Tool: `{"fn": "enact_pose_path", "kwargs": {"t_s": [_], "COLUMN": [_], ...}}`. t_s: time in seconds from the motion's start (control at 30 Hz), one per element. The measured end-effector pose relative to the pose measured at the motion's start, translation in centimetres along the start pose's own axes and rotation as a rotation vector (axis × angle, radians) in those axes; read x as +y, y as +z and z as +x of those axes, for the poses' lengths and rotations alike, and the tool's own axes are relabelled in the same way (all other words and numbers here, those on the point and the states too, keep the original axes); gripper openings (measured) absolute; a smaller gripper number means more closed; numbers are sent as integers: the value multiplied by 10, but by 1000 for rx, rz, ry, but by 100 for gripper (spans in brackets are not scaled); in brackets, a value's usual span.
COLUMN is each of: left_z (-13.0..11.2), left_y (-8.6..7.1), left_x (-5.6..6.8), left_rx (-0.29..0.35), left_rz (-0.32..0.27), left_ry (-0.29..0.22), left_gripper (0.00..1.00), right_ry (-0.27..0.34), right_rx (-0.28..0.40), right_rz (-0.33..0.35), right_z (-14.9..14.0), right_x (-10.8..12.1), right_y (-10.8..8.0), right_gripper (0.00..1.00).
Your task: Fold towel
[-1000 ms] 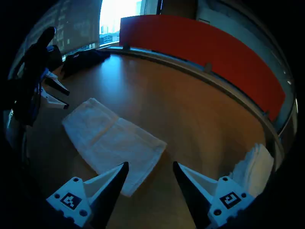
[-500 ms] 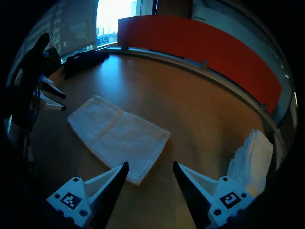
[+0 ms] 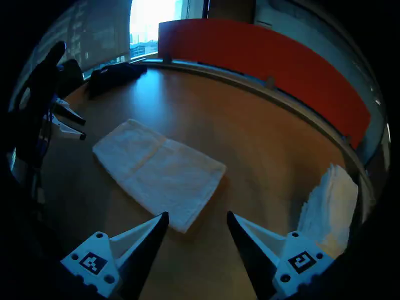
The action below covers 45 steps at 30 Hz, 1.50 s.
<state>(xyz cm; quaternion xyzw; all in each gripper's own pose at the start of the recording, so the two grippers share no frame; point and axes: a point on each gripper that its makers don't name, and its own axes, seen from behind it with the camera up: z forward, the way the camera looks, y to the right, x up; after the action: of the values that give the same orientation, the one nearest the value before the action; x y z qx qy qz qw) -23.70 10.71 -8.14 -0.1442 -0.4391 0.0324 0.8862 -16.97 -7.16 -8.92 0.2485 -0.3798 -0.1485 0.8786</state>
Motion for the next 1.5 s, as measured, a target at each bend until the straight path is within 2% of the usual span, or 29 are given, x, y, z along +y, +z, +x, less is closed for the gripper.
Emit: {"fn": "enact_pose_path", "kwargs": {"t_s": [0.6,1.17,1.37,1.5], "left_z": [-22,-55,-72,-84], "left_y": [-33,-56,-63,-68], "left_x": [-11,-9,-7,-7], "left_rx": [32,43,41,36], "left_rz": [62,80,86,93], "left_ry": [-76,-109,-115,-125], "left_gripper": [97,96,96,97], "right_ry": [-74,-132,-150,-156], "right_rx": [-17,-72,-99,-119], "right_rz": [72,124,139,155], "right_z": [-2,-19,-27,-32], "right_x": [-4,-9,-9,-11], "right_y": [10,19,22,24], "right_gripper": [90,90,84,76]}}
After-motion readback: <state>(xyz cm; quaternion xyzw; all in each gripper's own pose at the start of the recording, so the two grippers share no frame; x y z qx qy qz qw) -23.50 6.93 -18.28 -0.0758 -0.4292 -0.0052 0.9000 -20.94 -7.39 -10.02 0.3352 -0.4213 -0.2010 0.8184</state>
